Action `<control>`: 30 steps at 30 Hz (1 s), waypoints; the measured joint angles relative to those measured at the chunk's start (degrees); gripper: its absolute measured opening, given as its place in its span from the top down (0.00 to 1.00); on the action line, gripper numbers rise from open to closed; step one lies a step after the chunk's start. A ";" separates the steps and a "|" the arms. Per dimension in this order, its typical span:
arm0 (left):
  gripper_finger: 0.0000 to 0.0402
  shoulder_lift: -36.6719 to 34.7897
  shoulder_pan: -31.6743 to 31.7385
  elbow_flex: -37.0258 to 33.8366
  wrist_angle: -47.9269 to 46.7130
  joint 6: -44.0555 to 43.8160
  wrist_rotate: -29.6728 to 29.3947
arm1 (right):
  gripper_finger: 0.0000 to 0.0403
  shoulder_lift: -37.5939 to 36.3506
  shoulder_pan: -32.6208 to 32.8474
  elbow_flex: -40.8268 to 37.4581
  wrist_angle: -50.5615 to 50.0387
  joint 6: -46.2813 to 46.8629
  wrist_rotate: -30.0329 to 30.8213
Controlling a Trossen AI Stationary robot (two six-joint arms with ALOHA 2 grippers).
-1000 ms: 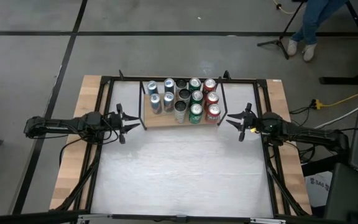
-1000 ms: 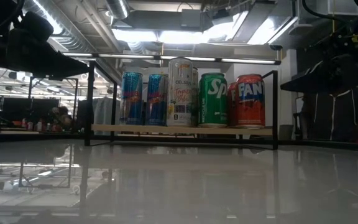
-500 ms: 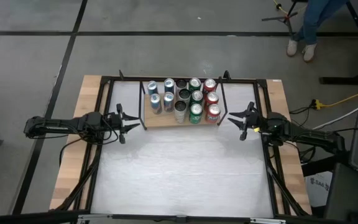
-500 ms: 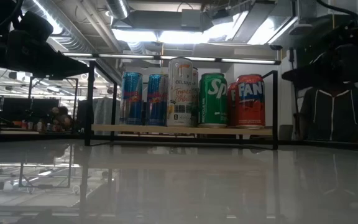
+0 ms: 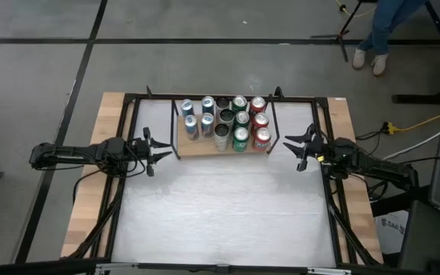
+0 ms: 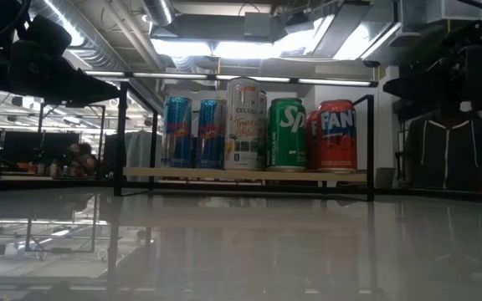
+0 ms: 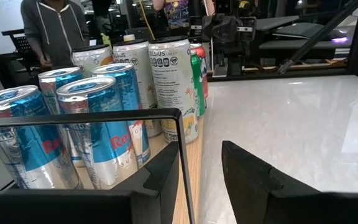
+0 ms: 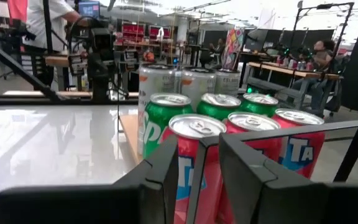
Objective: Sort soda cans
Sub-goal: Return to Home Position
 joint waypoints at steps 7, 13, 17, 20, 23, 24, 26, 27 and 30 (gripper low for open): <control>0.72 0.00 -0.02 0.00 0.02 0.02 0.00 | 0.74 0.20 0.00 -0.02 -0.23 -0.02 -0.03; 0.72 0.00 -0.02 0.00 0.03 0.02 0.00 | 0.74 0.16 0.00 -0.02 -0.26 -0.02 -0.03; 0.72 0.00 -0.02 0.00 0.04 0.02 0.00 | 0.74 0.18 0.00 -0.02 -0.30 -0.02 -0.03; 0.72 0.00 -0.02 0.00 0.04 0.00 0.00 | 0.74 0.18 0.00 -0.02 -0.32 -0.02 -0.03; 0.72 0.00 -0.02 0.02 0.04 0.02 0.00 | 0.74 0.18 0.00 0.00 -0.37 -0.02 -0.03; 0.72 0.00 -0.02 0.00 0.04 0.00 0.00 | 0.74 0.18 0.00 0.00 -0.37 -0.02 -0.03; 0.72 0.00 -0.02 0.02 0.05 0.00 0.00 | 0.74 0.18 0.00 0.00 -0.41 -0.02 -0.05; 0.72 0.00 -0.02 0.02 0.05 0.02 0.00 | 0.74 0.18 0.00 0.00 -0.41 -0.02 -0.05; 0.72 0.00 -0.02 0.02 0.07 0.00 0.00 | 0.74 0.18 0.00 0.00 -0.45 -0.02 -0.05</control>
